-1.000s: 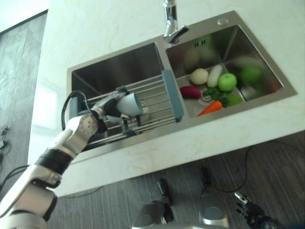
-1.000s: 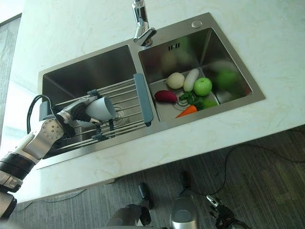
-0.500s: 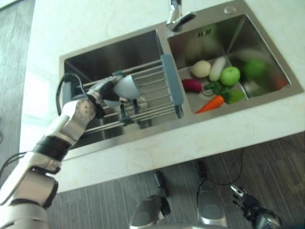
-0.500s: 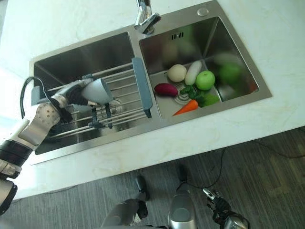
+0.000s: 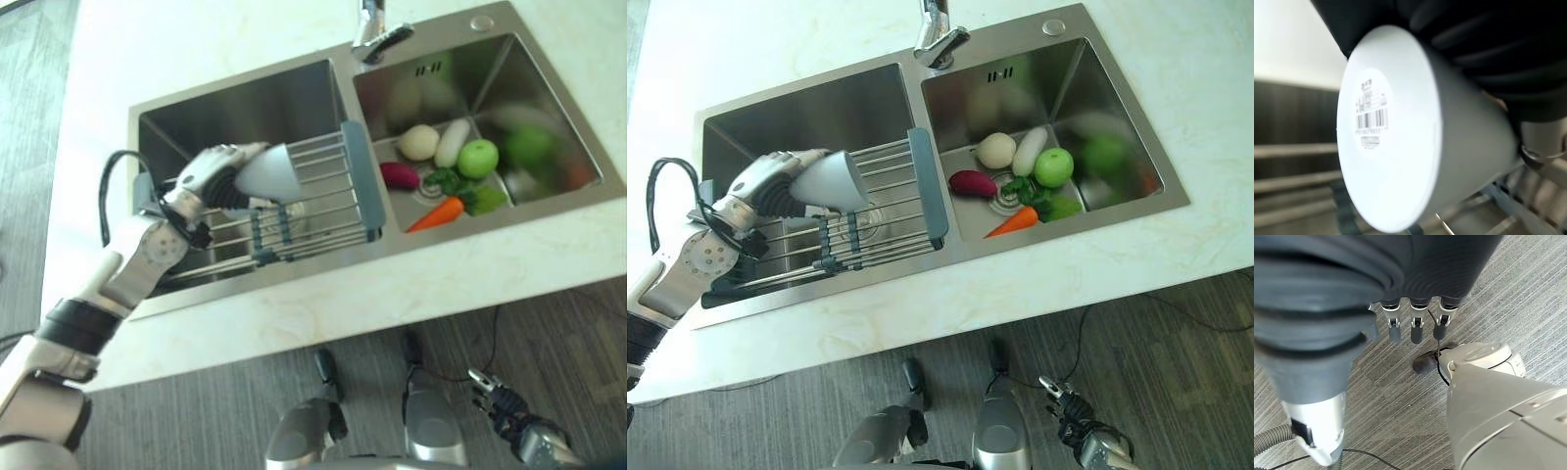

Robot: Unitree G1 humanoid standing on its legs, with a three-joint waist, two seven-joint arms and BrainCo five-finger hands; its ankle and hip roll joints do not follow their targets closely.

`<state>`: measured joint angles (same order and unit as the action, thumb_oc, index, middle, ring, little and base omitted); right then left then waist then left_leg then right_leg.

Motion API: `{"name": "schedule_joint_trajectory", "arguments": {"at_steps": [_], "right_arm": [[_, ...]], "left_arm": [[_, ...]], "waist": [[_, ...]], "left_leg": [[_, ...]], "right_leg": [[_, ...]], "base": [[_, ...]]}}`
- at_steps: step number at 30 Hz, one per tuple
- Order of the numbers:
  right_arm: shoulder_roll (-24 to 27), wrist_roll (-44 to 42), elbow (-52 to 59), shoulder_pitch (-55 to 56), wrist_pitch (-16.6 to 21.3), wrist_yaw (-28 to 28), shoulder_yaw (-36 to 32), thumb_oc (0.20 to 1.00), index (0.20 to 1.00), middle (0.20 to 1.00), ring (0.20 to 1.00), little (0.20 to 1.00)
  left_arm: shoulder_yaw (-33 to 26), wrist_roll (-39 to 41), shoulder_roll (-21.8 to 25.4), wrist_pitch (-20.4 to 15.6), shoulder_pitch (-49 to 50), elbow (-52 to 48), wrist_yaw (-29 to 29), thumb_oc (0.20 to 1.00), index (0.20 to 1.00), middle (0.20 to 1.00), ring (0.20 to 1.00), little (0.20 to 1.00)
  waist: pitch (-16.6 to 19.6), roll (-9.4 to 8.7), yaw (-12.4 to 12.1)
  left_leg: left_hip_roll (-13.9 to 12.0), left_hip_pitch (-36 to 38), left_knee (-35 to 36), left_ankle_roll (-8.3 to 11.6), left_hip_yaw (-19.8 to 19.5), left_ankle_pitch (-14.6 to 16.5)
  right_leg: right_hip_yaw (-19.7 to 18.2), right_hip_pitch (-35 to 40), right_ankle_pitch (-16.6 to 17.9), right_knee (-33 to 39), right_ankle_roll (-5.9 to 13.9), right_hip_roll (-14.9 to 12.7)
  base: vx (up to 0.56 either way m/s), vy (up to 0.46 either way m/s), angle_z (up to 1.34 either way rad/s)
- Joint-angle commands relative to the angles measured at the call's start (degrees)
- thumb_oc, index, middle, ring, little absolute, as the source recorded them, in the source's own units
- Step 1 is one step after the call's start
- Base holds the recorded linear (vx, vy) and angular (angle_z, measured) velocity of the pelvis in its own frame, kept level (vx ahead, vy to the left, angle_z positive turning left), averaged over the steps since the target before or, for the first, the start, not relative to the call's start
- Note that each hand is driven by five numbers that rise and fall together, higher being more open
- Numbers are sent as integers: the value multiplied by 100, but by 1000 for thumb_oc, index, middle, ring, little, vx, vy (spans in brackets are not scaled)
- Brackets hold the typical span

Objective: Place the dishes in the dishwasher.

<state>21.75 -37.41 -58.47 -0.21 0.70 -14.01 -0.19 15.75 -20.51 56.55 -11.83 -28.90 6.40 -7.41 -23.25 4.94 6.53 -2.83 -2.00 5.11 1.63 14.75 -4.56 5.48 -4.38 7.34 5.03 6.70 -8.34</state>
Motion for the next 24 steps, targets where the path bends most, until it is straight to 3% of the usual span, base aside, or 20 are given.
{"name": "schedule_joint_trajectory", "arguments": {"at_steps": [1, 5, 8, 13, 15, 17, 21, 23, 24], "right_arm": [[-73, -133, -19, 342, 149, -68, -42, 1000, 1000, 1000, 1000, 1000], [-190, 218, -257, 531, 146, -78, -105, 1000, 1000, 1000, 1000, 1000], [-217, 423, -560, 630, 142, -91, -182, 1000, 1000, 1000, 1000, 1000], [-230, 688, -960, 688, 170, -164, -236, 1000, 1000, 1000, 1000, 1000], [-228, 721, -938, 680, 37, -214, -249, 1000, 1000, 1000, 1000, 1000], [-272, 981, -985, 649, -95, -385, -217, 1000, 1000, 1000, 1000, 1000], [-292, 1183, -1067, 626, -184, -566, -148, 1000, 1000, 1000, 1000, 1000], [-312, 1163, -1062, 667, -215, -987, -222, 1000, 1000, 1000, 1000, 1000], [-364, 1294, -956, 700, -467, -1315, -178, 1000, 1000, 1000, 1000, 1000]], "left_arm": [[-331, -539, 262, -347, -295, 3, -1395, 200, 200, 200, 200, 200], [-1083, -927, 428, -474, 214, -309, -2661, 200, 200, 200, 200, 200], [-1423, -1014, 449, -447, 549, -541, -2803, 200, 200, 200, 200, 200], [-2068, -637, 472, 17, 1294, -964, -2808, 200, 200, 200, 200, 200], [-2522, 79, 314, 143, 1789, -1084, -2866, 200, 200, 200, 200, 200], [-3122, 296, -203, 267, 2596, -962, -3392, 200, 200, 200, 200, 200], [-3561, 388, -732, -39, 3216, -719, -3684, 200, 200, 200, 200, 200], [-3666, 391, -1020, -438, 3358, -536, -3664, 200, 200, 200, 200, 200], [-3629, 355, -1190, -755, 3330, -457, -3630, 200, 200, 200, 200, 200]], "waist": [[343, -127, -131], [601, -77, -248], [796, -34, -328], [1195, 62, -566], [1288, 86, -707], [1371, 84, -917], [1400, 99, -1095], [1377, 123, -1092], [1302, 101, -1088]], "left_leg": [[-62, -157, -398, 55, -435, 797], [-91, 42, -431, 57, -463, 863], [-105, 202, -491, 73, -533, 912], [-155, 540, -476, 113, -709, 948], [-192, 682, -373, 151, -835, 915], [-255, 767, -258, 239, -1064, 842], [-424, 763, -85, 403, -1025, 630], [-694, 615, -11, 604, -606, 299], [-888, 375, -11, 750, -220, 15]], "right_leg": [[327, -175, -668, -532, 427, -393], [452, 86, -893, -626, 358, -343], [533, 313, -1040, -674, 296, -305], [695, 776, -1259, -621, 173, -185], [762, 951, -1358, -588, 114, -96], [857, 1120, -1438, -499, 42, 19], [1115, 1238, -1482, -432, -15, 98], [1483, 1317, -1459, -397, -22, 108], [1820, 1420, -1432, -318, -17, 83]], "base": [[30, -35, 17], [41, -52, 9], [95, -68, 35], [94, -102, 26], [-8, -183, 17], [-58, -235, 35], [-51, -119, 31], [-210, -91, 52], [-299, -74, 91]]}}
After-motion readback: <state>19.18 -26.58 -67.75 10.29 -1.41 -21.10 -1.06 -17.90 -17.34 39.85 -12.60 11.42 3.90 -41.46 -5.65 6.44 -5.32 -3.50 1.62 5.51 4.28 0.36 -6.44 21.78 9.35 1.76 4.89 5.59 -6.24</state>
